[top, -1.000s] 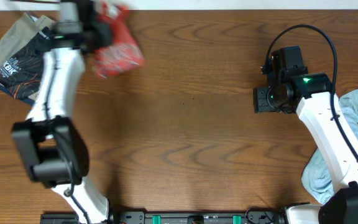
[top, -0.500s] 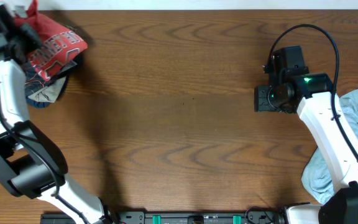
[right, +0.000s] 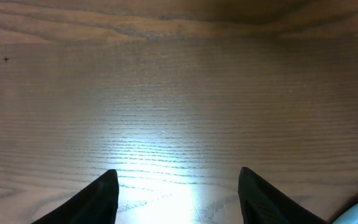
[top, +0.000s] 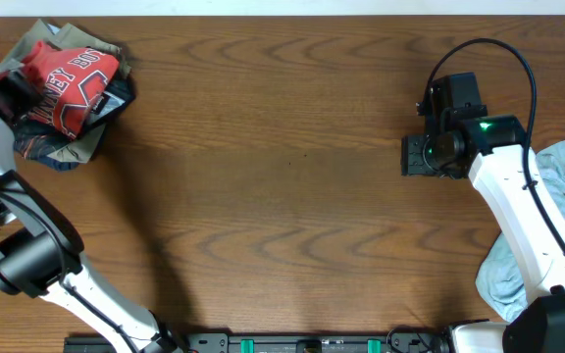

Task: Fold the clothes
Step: 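Lower the red shirt onto the stack and open the left gripper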

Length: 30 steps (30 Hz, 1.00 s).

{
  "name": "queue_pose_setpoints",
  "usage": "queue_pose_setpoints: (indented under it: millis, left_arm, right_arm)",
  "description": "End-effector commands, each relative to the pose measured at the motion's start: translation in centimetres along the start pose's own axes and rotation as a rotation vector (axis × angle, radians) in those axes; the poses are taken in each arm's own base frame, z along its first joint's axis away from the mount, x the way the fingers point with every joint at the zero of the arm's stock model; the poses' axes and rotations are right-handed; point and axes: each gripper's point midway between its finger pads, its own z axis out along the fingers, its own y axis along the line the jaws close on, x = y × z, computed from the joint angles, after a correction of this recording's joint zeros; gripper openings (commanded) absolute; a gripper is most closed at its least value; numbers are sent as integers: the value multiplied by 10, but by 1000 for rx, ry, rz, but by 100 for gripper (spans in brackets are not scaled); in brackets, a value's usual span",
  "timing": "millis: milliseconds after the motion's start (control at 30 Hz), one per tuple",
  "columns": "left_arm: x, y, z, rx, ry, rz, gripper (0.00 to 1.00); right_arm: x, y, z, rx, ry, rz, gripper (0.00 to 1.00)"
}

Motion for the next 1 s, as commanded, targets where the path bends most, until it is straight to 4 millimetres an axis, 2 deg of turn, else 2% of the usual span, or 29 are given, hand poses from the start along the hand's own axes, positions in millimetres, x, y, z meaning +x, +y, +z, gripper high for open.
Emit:
queue_pose_setpoints:
  millis: [0,133,233,300,400,533,733,833,967]
  left_arm:
    - [-33,15,-14,-16,-99,-9,75]
    - [-79,14,-47,49,-244,-47,78]
    - [-110,-6,-76,179,-332,-68,79]
    - [-119,-25,-90,281,-355,-61,79]
    - [-114,-54,-99,441,-319,-66,79]
    - [-90,-68,-84,487,-216,-124,79]
    - [-45,-74,-37,479,-71,-165,79]
    - [-26,-61,-11,443,-19,-196,79]
    - [9,-18,29,287,56,-262,80]
  right_arm:
    - [-4,-4,-9,7,-26,27,60]
    - [-4,-5,-9,8,-25,27,61]
    - [-4,-5,-9,8,-25,27,61]
    - [-4,-4,-9,8,-25,27,61]
    - [-4,-5,-9,8,-25,27,61]
    - [-2,-5,-9,9,-19,26,61]
    - [6,-6,-9,16,16,26,61]
    - [12,-7,-9,20,37,26,66]
    - [18,-8,-9,24,65,26,77]
